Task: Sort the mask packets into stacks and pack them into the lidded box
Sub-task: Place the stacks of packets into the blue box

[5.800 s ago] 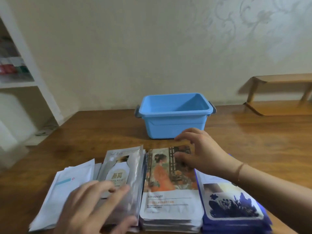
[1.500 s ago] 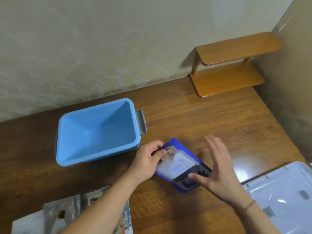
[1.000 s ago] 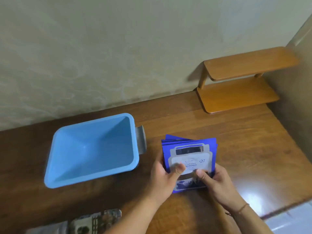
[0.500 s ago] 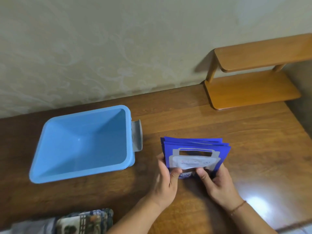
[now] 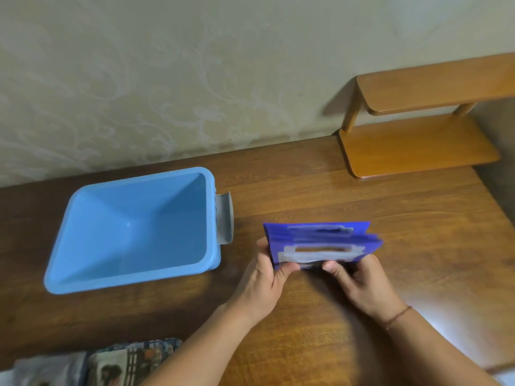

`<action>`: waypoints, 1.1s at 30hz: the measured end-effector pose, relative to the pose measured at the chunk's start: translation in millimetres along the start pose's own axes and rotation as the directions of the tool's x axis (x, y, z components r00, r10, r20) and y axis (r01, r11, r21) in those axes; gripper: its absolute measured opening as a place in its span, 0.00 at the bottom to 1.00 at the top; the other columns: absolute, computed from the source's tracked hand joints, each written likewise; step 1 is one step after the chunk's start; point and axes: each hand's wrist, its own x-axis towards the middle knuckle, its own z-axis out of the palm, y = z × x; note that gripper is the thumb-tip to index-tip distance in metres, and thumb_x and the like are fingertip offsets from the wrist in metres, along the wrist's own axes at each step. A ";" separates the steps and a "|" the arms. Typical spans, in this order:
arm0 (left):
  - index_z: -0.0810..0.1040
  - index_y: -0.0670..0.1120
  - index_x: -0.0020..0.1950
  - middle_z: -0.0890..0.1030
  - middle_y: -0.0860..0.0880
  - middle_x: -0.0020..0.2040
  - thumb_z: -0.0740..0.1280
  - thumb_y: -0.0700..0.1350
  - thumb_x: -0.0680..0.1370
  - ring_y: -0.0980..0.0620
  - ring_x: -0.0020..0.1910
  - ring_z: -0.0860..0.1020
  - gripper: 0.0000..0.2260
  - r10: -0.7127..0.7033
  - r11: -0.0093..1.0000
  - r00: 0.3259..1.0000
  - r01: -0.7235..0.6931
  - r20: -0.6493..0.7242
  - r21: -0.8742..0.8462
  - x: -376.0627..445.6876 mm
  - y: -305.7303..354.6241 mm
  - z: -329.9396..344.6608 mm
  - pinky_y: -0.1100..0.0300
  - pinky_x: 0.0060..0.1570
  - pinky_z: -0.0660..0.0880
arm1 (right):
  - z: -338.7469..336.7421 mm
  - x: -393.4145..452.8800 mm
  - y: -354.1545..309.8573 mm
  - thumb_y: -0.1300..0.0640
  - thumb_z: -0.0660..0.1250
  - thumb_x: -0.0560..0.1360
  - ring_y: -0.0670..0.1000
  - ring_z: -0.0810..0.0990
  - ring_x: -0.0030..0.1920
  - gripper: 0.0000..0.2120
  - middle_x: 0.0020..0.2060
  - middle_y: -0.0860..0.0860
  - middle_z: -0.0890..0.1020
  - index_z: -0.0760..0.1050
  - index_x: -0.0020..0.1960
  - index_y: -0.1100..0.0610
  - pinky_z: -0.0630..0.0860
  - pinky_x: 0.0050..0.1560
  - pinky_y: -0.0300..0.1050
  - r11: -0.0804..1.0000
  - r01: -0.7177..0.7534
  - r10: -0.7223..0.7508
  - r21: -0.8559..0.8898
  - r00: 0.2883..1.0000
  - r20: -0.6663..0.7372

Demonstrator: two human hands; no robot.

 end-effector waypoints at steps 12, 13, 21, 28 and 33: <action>0.68 0.54 0.62 0.81 0.54 0.58 0.67 0.50 0.77 0.54 0.59 0.80 0.15 -0.229 0.903 0.971 0.184 -0.073 -0.387 8.4 69.0 -15.5 0.53 0.57 0.78 | -41.3 20.0 -97.9 0.57 0.77 0.67 0.55 0.84 0.46 0.20 0.48 0.57 0.85 0.78 0.57 0.57 0.81 0.45 0.46 0.800 -0.197 0.198 0.566 0.978 0.062; 0.68 0.53 0.64 0.81 0.54 0.59 0.67 0.47 0.78 0.53 0.59 0.80 0.16 -0.236 0.879 0.966 0.164 -0.109 -0.448 11.5 82.2 -18.6 0.56 0.57 0.78 | -38.9 20.5 -111.7 0.53 0.80 0.65 0.57 0.83 0.48 0.26 0.50 0.60 0.85 0.78 0.59 0.59 0.81 0.47 0.49 0.731 -0.195 0.212 0.654 0.976 0.053; 0.69 0.51 0.68 0.82 0.53 0.60 0.71 0.44 0.74 0.51 0.60 0.80 0.23 -0.317 0.789 0.921 0.124 -0.226 -0.602 23.7 123.8 -84.9 0.53 0.55 0.80 | 37.6 35.7 -196.8 0.56 0.73 0.70 0.62 0.80 0.58 0.25 0.58 0.62 0.81 0.73 0.65 0.60 0.79 0.56 0.54 0.515 -0.096 0.365 0.852 0.924 -0.116; 0.78 0.49 0.60 0.84 0.47 0.49 0.74 0.43 0.69 0.49 0.48 0.83 0.19 -0.361 0.740 0.928 0.222 -0.096 -0.635 27.0 95.0 -239.8 0.57 0.43 0.79 | 56.0 58.8 -228.8 0.65 0.65 0.75 0.61 0.85 0.48 0.15 0.52 0.60 0.84 0.74 0.62 0.62 0.83 0.45 0.53 0.555 -0.420 0.349 0.718 0.901 0.258; 0.75 0.47 0.66 0.86 0.48 0.43 0.72 0.38 0.76 0.49 0.46 0.84 0.20 -0.511 0.847 0.857 0.489 -0.067 -0.210 23.4 52.9 -296.5 0.50 0.50 0.80 | 104.9 98.5 -234.9 0.68 0.65 0.77 0.60 0.84 0.50 0.13 0.52 0.60 0.84 0.74 0.61 0.62 0.82 0.47 0.53 0.678 -0.553 0.427 0.485 0.833 0.352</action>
